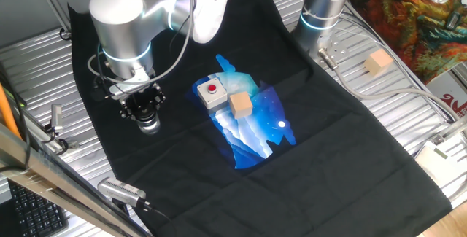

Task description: Screw the lid onto the jar

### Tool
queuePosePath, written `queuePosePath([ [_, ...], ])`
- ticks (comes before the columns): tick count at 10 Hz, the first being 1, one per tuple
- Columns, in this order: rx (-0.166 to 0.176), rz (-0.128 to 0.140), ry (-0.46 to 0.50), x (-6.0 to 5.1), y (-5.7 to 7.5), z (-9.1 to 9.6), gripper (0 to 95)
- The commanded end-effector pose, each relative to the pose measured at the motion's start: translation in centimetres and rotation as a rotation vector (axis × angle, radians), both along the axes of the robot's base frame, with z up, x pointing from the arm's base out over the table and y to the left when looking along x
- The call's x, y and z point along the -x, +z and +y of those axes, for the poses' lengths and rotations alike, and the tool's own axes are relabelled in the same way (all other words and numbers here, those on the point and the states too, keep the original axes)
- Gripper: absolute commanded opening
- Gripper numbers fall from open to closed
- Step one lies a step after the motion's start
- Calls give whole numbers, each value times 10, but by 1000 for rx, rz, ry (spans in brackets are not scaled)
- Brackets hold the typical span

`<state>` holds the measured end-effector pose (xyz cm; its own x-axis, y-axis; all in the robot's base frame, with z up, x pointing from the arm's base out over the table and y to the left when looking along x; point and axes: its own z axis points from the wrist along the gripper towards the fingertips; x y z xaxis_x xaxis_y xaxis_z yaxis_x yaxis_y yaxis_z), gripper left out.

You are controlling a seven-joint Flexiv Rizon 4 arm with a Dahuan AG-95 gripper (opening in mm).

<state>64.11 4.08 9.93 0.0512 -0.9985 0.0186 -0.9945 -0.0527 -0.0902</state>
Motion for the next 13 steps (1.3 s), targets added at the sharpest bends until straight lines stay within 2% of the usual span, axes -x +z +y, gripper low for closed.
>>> queuePosePath([
  [1, 0, 2, -6, 1, 0, 0, 0],
  [13, -11, 0, -161, 1, 0, -1, 0],
])
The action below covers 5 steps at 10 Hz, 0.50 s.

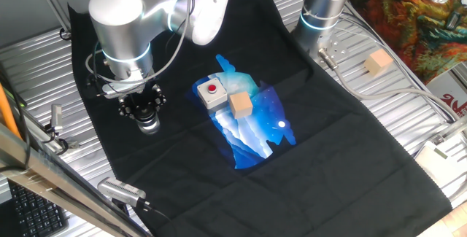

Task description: Screw the lid onto the jar

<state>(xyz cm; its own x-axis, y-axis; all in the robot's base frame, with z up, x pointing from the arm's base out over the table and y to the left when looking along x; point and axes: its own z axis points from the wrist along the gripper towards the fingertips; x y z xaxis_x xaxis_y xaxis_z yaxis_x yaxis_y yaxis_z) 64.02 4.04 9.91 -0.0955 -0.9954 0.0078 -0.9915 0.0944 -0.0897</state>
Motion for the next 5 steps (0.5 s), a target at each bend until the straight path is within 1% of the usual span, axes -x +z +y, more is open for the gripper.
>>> queuePosePath([
  [1, -2, 0, -30, 0, 0, 0, 0],
  [5, -9, -2, -99, 0, 0, 0, 0],
])
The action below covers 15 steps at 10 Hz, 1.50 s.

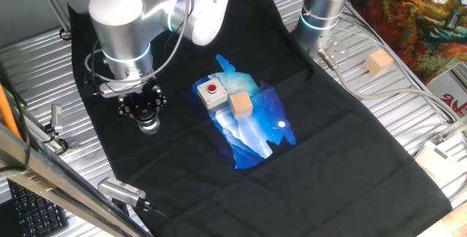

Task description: Screw the lid onto the jar

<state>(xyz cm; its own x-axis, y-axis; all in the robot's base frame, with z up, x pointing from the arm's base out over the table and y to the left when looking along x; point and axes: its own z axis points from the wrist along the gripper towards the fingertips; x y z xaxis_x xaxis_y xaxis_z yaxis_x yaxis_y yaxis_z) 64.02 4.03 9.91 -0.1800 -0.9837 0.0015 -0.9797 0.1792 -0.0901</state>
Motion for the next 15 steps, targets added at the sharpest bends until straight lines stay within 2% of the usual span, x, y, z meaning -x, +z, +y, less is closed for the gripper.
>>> queuePosePath([
  [1, -6, -1, -34, 0, 0, 0, 0],
  [15, -30, 11, -263, -1, 0, 0, 0],
])
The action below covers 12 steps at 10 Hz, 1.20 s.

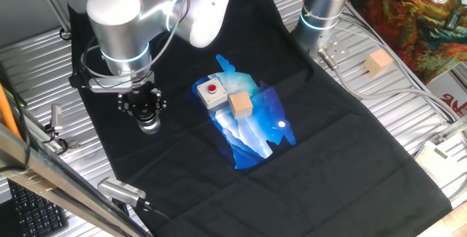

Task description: Screw the lid onto the jar

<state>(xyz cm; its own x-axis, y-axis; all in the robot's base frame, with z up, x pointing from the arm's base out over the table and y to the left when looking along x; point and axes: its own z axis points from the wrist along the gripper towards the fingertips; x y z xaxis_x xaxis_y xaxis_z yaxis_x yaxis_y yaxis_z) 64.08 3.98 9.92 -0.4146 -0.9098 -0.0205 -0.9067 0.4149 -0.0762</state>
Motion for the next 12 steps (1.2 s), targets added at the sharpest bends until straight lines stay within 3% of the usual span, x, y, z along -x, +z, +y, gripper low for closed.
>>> queuePosePath([
  [1, -10, 4, -37, 0, 0, 1, 0],
  [12, -20, 7, -196, 0, 0, 0, 0],
])
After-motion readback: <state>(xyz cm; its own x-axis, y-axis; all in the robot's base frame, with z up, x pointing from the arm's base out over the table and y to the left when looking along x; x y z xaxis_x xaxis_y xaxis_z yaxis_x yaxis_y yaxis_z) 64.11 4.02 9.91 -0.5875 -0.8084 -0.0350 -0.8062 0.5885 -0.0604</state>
